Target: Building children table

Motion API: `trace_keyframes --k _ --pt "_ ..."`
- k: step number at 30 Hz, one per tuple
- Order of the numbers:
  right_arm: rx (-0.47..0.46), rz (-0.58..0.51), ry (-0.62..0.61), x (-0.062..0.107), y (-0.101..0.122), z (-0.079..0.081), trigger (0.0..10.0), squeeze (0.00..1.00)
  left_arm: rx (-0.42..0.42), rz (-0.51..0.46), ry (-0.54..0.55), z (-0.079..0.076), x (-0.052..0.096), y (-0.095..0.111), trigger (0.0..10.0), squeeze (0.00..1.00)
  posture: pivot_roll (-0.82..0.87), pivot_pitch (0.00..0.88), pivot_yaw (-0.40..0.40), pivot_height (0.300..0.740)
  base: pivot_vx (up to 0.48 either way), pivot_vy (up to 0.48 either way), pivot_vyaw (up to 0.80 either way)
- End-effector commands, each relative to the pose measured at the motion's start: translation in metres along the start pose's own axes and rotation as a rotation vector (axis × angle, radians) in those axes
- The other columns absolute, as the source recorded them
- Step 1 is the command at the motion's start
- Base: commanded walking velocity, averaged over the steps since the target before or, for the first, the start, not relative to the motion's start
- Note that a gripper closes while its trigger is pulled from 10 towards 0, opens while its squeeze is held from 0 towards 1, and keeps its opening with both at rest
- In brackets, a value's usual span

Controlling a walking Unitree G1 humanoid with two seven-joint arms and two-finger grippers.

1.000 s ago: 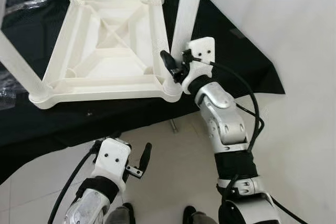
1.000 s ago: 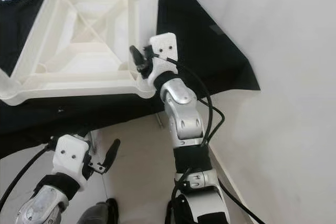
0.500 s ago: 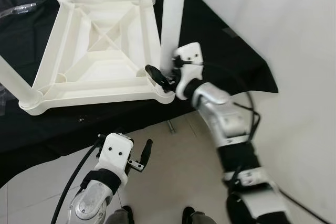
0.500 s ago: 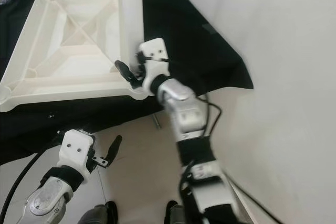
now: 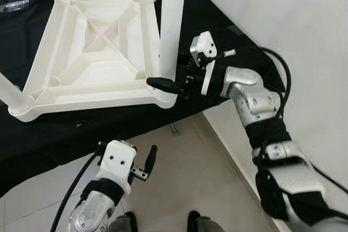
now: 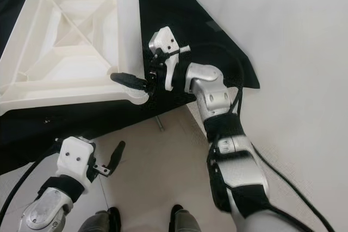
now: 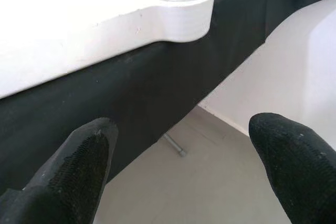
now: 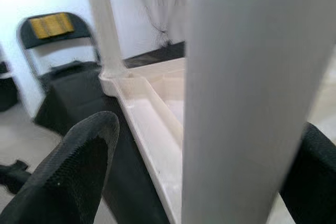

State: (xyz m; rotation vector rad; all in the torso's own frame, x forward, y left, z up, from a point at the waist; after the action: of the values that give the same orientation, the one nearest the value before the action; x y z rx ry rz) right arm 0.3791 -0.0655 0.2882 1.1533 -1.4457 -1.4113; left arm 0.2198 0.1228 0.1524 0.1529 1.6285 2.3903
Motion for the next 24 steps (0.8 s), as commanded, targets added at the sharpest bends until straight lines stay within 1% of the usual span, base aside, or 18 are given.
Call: trace_keyframes --k 1,2,3,4,5,7,8,9,10,12,17,18,19,20,21,22,23,24 --pt "0.005 -0.029 0.027 0.004 0.008 -0.005 10.0 0.0 0.009 0.014 -0.011 -0.003 0.005 0.0 10.0 0.0 0.17 0.311 -0.074 0.74 0.0 0.0 0.0" --pt "-0.001 -0.032 0.051 0.005 0.011 -0.005 5.0 0.0 0.01 0.014 -0.011 -0.004 0.006 0.001 10.0 0.0 0.17 0.317 -0.081 0.74 0.0 0.0 0.0" --pt "-0.001 -0.032 0.051 0.005 0.011 -0.005 5.0 0.0 0.01 0.014 -0.011 -0.004 0.006 0.001 10.0 0.0 0.17 0.317 -0.081 0.74 0.0 0.0 0.0" --pt "-0.017 -0.034 0.092 0.006 0.012 -0.003 0.0 0.0 0.011 0.014 -0.01 -0.004 0.007 0.001 10.0 0.0 0.17 0.319 -0.088 0.74 0.0 0.0 0.0" --pt "-0.017 -0.034 0.092 0.006 0.012 -0.003 0.0 0.0 0.011 0.014 -0.01 -0.004 0.007 0.001 10.0 0.0 0.17 0.319 -0.088 0.74 0.0 0.0 0.0" --pt "-0.033 -0.016 0.18 0.008 0.012 0.002 0.0 0.0 0.014 0.014 -0.006 -0.005 0.007 0.002 10.0 0.0 0.16 0.321 -0.096 0.74 0.0 0.0 0.0" --pt "-0.033 -0.016 0.18 0.008 0.012 0.002 0.0 0.0 0.014 0.014 -0.006 -0.005 0.007 0.002 10.0 0.0 0.16 0.321 -0.096 0.74 0.0 0.0 0.0" --pt "-0.039 -0.002 0.219 0.008 0.01 0.005 0.0 0.0 0.016 0.013 -0.004 -0.006 0.007 0.002 10.0 0.0 0.15 0.319 -0.102 0.74 0.0 0.0 0.0" --pt "-0.039 -0.002 0.219 0.008 0.01 0.005 0.0 0.0 0.016 0.013 -0.004 -0.006 0.007 0.002 10.0 0.0 0.15 0.319 -0.102 0.74 0.0 0.0 0.0" --pt "-0.044 0.017 0.26 0.007 0.006 0.008 0.0 0.0 0.018 0.013 -0.002 -0.007 0.006 0.002 10.0 0.0 0.15 0.315 -0.102 0.74 0.0 0.0 0.0" --pt "-0.026 0.014 0.24 0.005 0.005 0.006 0.0 0.0 0.021 0.013 -0.002 -0.008 0.005 0.002 10.0 0.0 0.14 0.302 -0.101 0.74 0.0 0.0 0.0" --pt "0.022 -0.024 0.054 0.003 0.003 -0.005 0.0 0.0 0.022 0.014 -0.002 -0.008 0.003 0.001 10.0 0.0 0.13 0.292 -0.101 0.74 0.0 0.0 0.0" --pt "0.022 -0.024 0.054 0.003 0.003 -0.005 0.0 0.0 0.022 0.014 -0.002 -0.008 0.003 0.001 10.0 0.0 0.13 0.292 -0.101 0.74 0.0 0.0 0.0" --pt "0.039 -0.042 -0.044 0.003 0.001 -0.01 0.0 0.0 0.022 0.014 -0.002 -0.008 0.003 0.0 10.0 0.0 0.13 0.292 -0.101 0.74 0.0 0.0 0.0" --pt "0.017 -0.071 -0.201 0.002 -0.003 -0.016 0.0 0.0 0.022 0.015 -0.001 -0.008 0.003 0.0 10.0 0.0 0.12 0.285 -0.106 0.74 0.0 0.0 0.0" --pt "0.017 -0.071 -0.201 0.002 -0.003 -0.016 0.0 0.0 0.022 0.015 -0.001 -0.008 0.003 0.0 10.0 0.0 0.12 0.285 -0.106 0.74 0.0 0.0 0.0" --pt "-0.004 -0.088 -0.301 0.003 -0.006 -0.019 0.0 0.0 0.022 0.016 -0.001 -0.008 0.002 -0.001 10.0 0.0 0.12 0.285 -0.106 0.74 0.0 0.0 0.0" --pt "-0.03 -0.1 -0.478 0.004 -0.015 -0.023 0.0 0.0 0.022 0.017 0.0 -0.008 0.002 -0.001 10.0 0.0 0.11 0.284 -0.1 0.74 0.0 0.0 0.0"
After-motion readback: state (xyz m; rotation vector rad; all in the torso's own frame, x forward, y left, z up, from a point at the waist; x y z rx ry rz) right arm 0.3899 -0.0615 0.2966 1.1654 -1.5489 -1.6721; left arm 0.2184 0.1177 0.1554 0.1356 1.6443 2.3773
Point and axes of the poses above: a point about 5 cm out from each wrist's last joint towards the gripper, its own x axis pointing back from the gripper into the wrist, its own y axis along the axis of the wrist's last joint, z = x × y, the point moved 2 cm from there along -x, pointing out of the wrist towards the gripper, and after that the axes turned 12 degrees about -x, right-handed, at the moved point
